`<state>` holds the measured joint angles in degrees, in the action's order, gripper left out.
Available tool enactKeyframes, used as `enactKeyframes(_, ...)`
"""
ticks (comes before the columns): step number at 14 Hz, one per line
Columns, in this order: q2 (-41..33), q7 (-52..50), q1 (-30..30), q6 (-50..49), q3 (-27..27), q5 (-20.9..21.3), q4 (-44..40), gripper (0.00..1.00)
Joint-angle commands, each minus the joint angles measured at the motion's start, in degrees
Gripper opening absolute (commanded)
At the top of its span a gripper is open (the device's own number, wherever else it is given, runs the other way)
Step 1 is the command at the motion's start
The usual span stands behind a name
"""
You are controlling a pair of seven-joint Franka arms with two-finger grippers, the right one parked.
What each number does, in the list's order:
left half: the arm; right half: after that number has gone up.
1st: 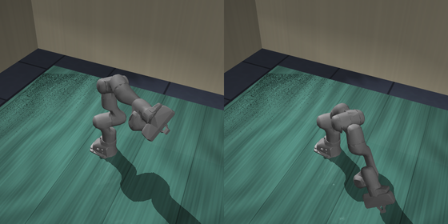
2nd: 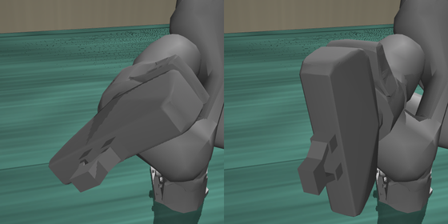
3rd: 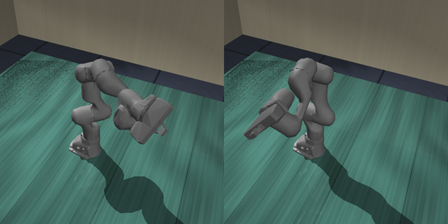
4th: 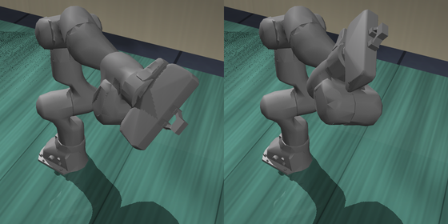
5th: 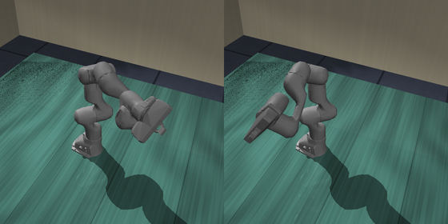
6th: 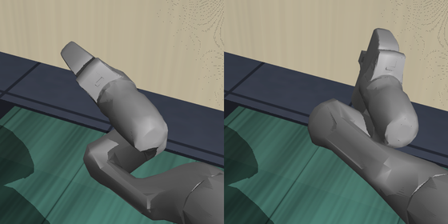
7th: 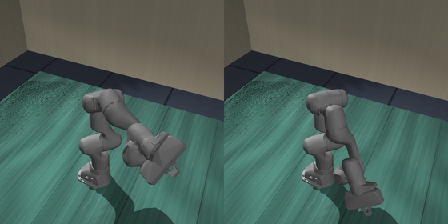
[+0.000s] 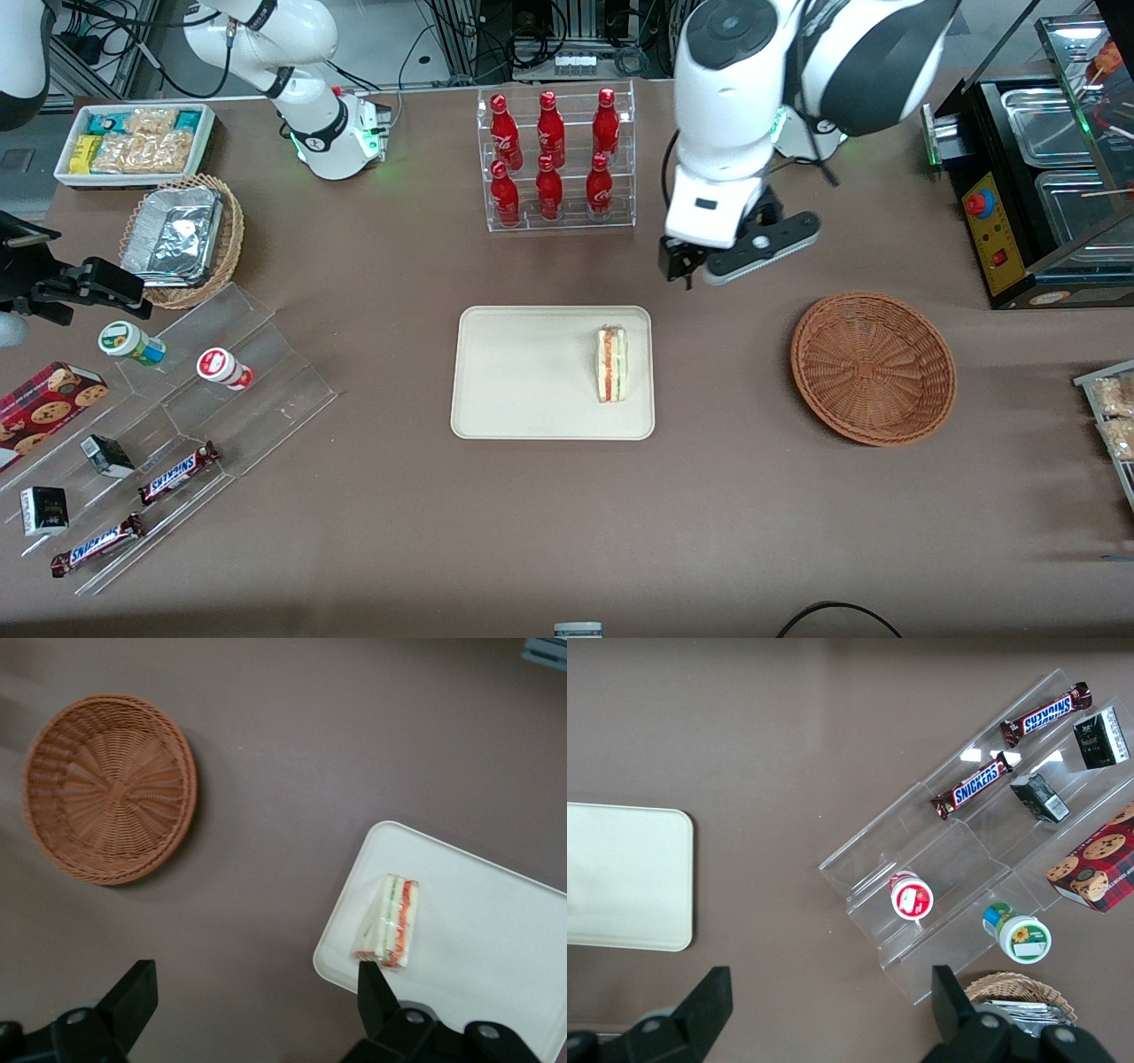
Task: Place sandwich from basket to tray
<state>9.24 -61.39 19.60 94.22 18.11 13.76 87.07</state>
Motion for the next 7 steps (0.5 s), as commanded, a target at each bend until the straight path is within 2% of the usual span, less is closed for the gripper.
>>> enactKeyframes(1, -4.1, 6.3, 0.0, -4.1, -4.2, -3.5, 0.2, 1.00)
enactKeyframes(7, -11.3, 24.5, 0.1, -11.2, -17.3, -8.0, 0.6, 1.00)
